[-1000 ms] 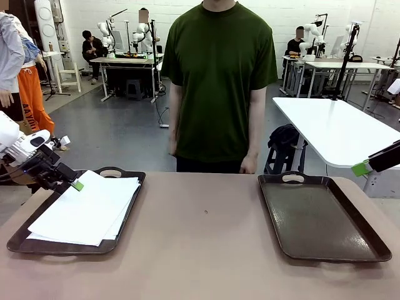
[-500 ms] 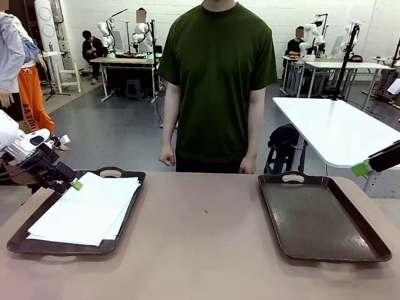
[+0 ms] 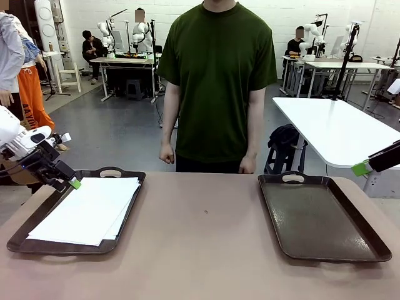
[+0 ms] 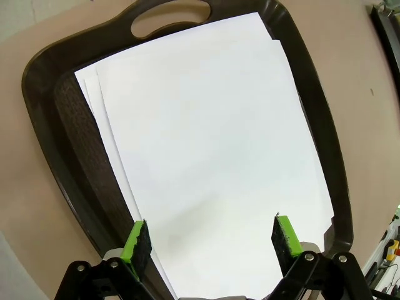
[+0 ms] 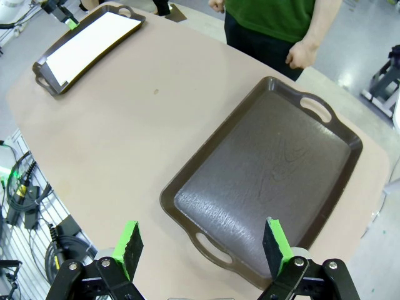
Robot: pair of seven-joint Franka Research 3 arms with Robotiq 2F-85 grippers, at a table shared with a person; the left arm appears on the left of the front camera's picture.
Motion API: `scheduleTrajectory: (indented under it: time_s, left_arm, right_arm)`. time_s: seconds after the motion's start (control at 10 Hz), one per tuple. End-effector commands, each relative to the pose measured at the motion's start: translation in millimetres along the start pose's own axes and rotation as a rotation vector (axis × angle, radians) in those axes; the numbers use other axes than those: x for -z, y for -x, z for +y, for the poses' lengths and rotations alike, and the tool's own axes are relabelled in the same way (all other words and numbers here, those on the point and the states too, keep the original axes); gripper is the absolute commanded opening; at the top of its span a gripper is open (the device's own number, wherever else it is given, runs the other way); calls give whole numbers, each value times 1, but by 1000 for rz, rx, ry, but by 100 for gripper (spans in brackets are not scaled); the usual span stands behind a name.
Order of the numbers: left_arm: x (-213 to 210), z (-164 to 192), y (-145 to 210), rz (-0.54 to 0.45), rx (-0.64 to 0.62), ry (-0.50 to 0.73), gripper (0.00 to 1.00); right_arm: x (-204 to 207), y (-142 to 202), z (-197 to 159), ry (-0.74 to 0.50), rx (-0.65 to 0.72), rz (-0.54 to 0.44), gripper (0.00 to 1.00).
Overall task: Sort the A4 documents.
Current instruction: Place the A4 Paper in the designated Handle tray.
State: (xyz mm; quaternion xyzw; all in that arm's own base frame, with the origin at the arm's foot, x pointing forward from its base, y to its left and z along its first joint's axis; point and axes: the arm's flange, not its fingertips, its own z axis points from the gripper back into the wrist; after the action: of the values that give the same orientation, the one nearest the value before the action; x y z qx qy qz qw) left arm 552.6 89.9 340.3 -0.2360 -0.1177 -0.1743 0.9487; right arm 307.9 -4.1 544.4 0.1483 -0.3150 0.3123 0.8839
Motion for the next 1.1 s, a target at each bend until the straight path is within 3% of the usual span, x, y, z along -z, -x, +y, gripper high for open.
scheduleTrajectory:
  time_s: [0.0, 1.0]
  left_arm:
    - [1, 1, 2, 0, -1, 2, 100]
    - [1, 1, 2, 0, -1, 2, 100]
  right_arm:
    - [2, 0, -1, -19, 2, -8, 100]
    - [2, 0, -1, -19, 2, -8, 100]
